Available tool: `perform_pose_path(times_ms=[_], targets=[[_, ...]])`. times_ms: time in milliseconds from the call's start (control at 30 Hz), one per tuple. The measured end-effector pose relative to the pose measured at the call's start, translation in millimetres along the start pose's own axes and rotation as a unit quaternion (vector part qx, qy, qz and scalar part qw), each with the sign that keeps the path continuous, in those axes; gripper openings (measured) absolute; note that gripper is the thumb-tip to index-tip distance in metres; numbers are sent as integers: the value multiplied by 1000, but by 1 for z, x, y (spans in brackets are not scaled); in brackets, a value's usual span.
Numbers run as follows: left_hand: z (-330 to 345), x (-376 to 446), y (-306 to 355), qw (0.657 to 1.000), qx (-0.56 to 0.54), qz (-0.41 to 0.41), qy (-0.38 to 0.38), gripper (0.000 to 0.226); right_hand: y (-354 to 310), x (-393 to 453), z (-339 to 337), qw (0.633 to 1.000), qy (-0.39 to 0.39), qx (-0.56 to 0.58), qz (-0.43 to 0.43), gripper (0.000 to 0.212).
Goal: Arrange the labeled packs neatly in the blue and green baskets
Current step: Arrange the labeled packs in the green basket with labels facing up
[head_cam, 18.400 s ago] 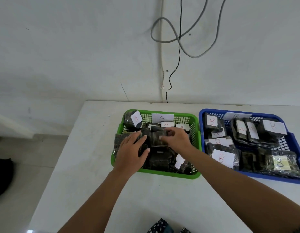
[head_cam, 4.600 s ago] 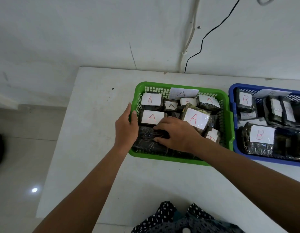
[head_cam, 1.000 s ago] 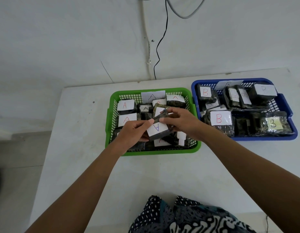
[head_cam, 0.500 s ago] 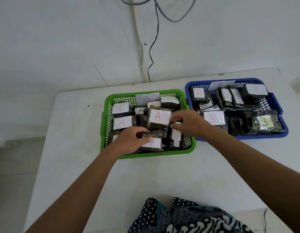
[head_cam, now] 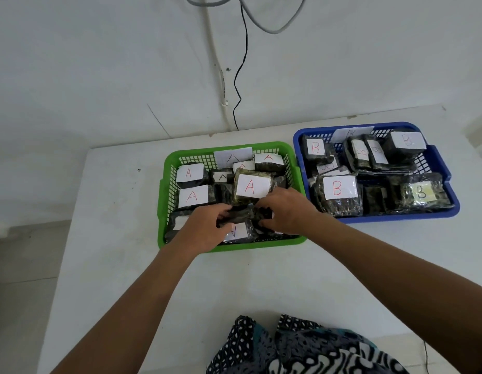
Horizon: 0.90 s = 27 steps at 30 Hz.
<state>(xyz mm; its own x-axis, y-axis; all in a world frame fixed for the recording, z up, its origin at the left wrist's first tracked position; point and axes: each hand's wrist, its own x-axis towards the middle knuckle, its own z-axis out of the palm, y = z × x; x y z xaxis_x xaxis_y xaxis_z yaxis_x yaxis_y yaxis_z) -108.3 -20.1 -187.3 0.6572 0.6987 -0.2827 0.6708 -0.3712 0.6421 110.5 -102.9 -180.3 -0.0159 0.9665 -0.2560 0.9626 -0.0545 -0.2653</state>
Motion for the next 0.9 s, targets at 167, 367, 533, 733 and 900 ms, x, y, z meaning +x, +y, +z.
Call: perform_pose_path(times_ms=[167, 367, 533, 733, 900], targets=[[1, -2, -4, 998, -36, 5, 48, 39, -14, 7, 17, 995, 37, -81, 50, 46], [-1, 3, -2, 998, -42, -2, 37, 40, 2, 7, 5, 988, 37, 120, 84, 42], [-3, 13, 6, 1000, -2, -7, -5, 35, 18, 4, -15, 903, 13, 410, 129, 41], [-8, 22, 13, 996, 8, -11, -85, 51, 26, -2, -27, 805, 31, 580, 118, 36], [-17, 24, 35, 984, -172, 4, 45, 52, 32, -2, -38, 740, 29, 661, 123, 26]])
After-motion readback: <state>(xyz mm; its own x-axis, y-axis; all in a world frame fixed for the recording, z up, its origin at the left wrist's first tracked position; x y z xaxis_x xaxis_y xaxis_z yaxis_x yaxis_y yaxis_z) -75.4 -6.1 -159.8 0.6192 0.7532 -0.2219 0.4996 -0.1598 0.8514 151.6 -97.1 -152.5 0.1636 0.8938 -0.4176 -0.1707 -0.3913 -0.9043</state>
